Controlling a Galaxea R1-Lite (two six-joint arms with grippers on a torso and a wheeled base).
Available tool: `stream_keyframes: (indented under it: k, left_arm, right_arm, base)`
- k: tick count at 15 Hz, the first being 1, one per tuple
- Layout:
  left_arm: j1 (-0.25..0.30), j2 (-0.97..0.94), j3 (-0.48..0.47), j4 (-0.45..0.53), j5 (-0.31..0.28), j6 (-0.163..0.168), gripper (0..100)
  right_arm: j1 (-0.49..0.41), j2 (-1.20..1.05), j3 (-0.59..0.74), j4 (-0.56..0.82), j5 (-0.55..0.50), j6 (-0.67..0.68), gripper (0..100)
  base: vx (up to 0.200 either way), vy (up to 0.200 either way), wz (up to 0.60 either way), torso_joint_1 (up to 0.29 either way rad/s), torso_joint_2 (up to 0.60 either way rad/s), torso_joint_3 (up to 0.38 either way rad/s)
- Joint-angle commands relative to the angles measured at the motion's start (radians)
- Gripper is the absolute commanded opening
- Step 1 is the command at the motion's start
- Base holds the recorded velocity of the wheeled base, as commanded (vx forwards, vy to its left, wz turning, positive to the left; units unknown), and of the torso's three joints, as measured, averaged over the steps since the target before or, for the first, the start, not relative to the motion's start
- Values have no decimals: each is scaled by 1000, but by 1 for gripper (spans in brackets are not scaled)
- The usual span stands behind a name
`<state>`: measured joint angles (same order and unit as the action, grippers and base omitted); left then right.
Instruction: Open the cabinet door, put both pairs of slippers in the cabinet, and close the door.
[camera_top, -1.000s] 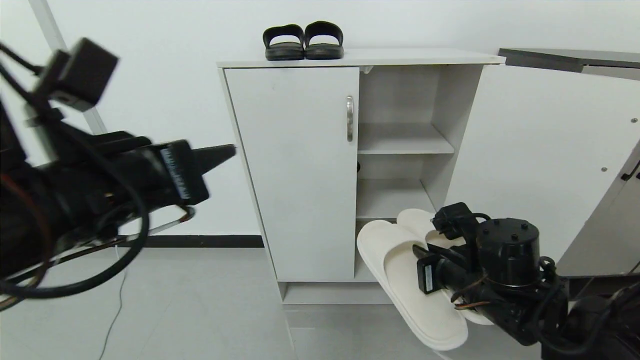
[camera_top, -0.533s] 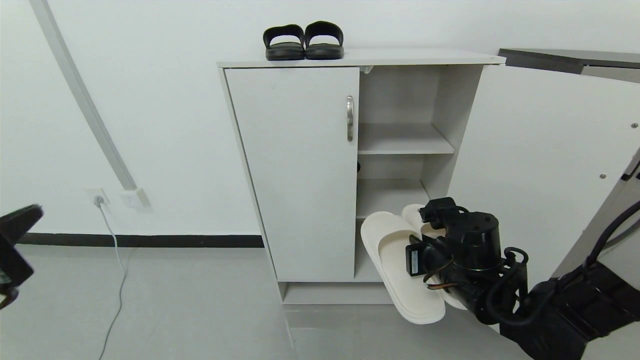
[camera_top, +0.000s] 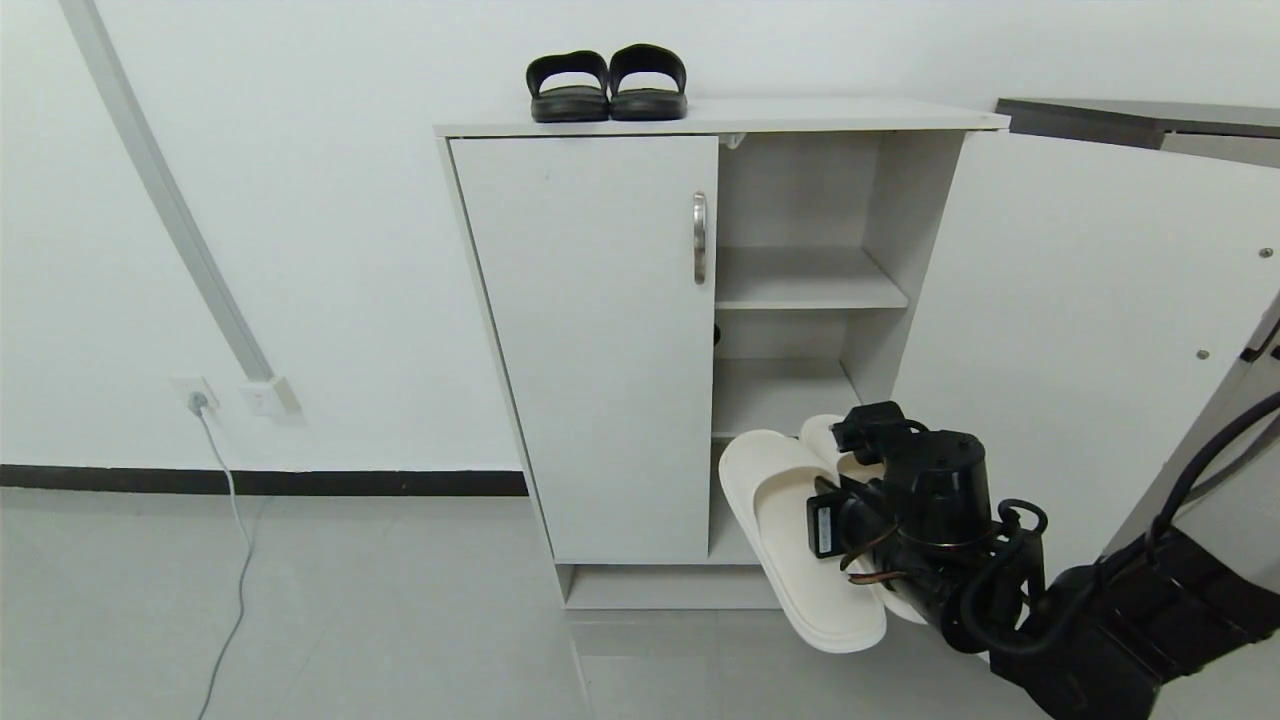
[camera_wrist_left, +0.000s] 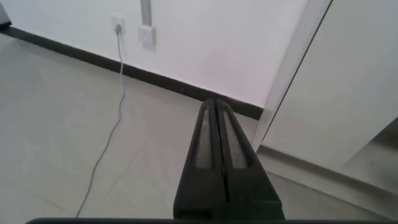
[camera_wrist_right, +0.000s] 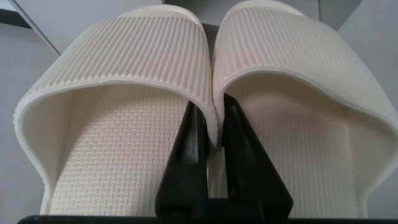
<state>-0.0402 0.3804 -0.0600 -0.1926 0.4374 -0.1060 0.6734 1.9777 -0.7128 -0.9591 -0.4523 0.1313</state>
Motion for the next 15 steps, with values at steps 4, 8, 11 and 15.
stream_keyframes:
  k: [4,8,11,15]
  left_arm:
    - [75,-322,48,189,-43,20,0]
    - [39,-379,60,183,-393,86,0]
    - [39,-379,58,200,-425,124,0]
    - [39,-379,58,199,-482,111,0]
  right_arm:
    - [3,1,4,0,0,-1,0]
    - [6,1,10,-6,0,-2,0]
    - [8,4,18,-16,0,-5,0]
    - [12,10,22,-24,0,-9,0]
  base:
    - [0,0,0,0,0,0]
    - [0,0,0,0,0,0]
    - [0,0,0,0,0,0]
    - [0,0,0,0,0,0]
